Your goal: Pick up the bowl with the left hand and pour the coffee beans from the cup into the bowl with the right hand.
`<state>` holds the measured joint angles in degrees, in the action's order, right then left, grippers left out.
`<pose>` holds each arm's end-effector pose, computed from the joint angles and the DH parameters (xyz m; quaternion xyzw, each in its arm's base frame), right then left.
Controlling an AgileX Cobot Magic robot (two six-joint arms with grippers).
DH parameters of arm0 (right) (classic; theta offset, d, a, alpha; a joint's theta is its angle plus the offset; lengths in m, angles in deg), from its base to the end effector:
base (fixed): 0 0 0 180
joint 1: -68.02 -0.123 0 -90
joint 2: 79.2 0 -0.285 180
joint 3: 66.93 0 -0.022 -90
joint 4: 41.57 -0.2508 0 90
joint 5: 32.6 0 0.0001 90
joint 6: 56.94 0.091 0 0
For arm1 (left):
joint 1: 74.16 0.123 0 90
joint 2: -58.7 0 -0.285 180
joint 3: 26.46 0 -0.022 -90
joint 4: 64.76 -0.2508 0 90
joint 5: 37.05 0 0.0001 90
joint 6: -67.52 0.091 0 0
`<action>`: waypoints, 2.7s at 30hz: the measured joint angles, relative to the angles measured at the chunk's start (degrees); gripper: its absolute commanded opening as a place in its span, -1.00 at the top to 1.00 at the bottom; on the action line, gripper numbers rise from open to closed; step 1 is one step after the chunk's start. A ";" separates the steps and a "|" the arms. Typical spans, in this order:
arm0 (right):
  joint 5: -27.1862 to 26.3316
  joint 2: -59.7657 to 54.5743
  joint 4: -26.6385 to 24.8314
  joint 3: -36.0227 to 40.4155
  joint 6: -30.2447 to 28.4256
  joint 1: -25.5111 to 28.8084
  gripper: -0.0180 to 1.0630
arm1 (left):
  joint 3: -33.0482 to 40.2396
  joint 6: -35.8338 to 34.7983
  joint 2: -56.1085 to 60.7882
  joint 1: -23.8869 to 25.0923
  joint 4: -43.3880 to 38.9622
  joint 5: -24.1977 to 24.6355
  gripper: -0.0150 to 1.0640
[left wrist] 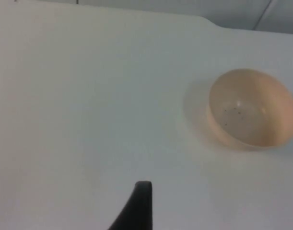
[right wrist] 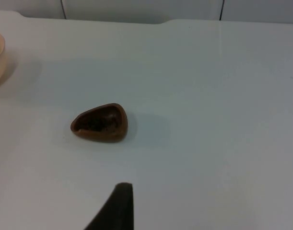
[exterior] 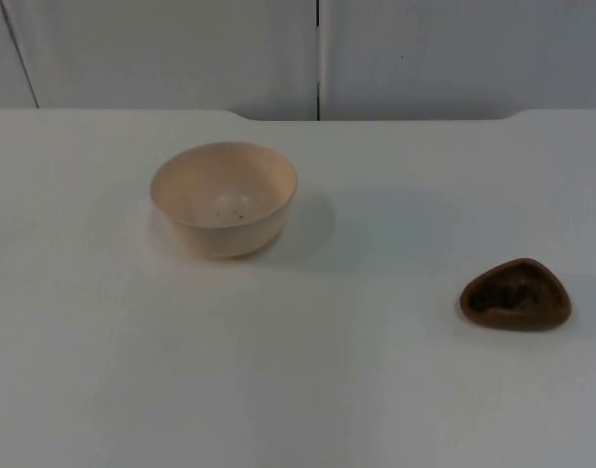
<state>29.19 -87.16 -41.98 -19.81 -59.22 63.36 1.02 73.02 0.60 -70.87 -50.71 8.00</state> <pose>-0.0081 -0.0001 0.2829 -0.0518 0.8505 0.0144 0.5233 0.1672 -0.0061 0.3488 -0.0250 0.9024 -0.0826 0.4221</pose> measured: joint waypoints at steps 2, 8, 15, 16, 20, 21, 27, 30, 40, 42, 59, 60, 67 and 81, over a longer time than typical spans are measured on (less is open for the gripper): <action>0.00 0.00 0.00 0.00 0.00 0.00 -0.98 | 0.00 0.88 -1.24 0.00 1.04 -0.47 -0.66; 0.00 0.00 0.00 0.00 0.00 0.00 -0.98 | -0.84 3.49 -8.80 0.00 3.98 -0.95 -0.66; 0.00 0.00 0.00 0.00 0.00 0.00 -0.98 | -4.89 6.76 -16.04 0.00 8.74 -0.98 -0.66; 0.00 0.00 0.00 0.00 0.00 0.00 -0.98 | -4.89 6.76 -16.04 0.00 8.74 -0.98 -0.66; 0.00 0.00 0.00 0.00 0.00 0.00 -0.98 | -8.23 9.58 -20.32 0.00 13.08 -0.64 -0.66; 0.00 0.00 0.00 0.00 0.00 0.00 -0.98 | -9.06 9.83 -21.35 0.00 13.98 -0.64 -0.66; 0.00 0.00 0.00 0.00 0.00 0.00 -0.98 | -11.02 11.00 -26.59 -0.29 18.06 -0.75 -0.66; 0.00 0.00 0.00 0.00 0.00 0.00 -0.98 | -11.26 11.57 -30.71 -2.32 19.09 -1.44 -0.66; 0.00 0.00 0.00 0.00 0.00 0.00 -0.98 | -11.35 11.71 -42.12 -6.57 22.24 -7.76 -0.66; 0.00 0.00 0.00 0.00 0.00 0.00 -0.98 | -11.35 11.82 -44.16 -6.57 23.06 -9.49 -0.66; 0.00 0.00 0.00 0.00 0.00 0.00 -0.98 | -14.67 11.82 -59.14 -6.57 35.84 -14.97 -0.66; 0.00 0.00 0.00 0.00 0.00 0.00 -0.98 | -14.67 11.82 -59.14 -6.57 35.84 -14.97 -0.66; 0.00 0.00 0.00 0.00 0.00 0.00 -0.98 | -16.63 10.45 -64.90 -6.57 40.42 -15.17 -0.66; 0.00 0.00 0.96 0.00 0.00 0.00 -0.98 | -16.67 9.95 -68.69 -7.48 44.02 -19.56 -0.61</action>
<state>29.19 -87.16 -41.02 -19.81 -59.22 63.36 -15.65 82.97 -68.08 -78.36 -6.69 -11.56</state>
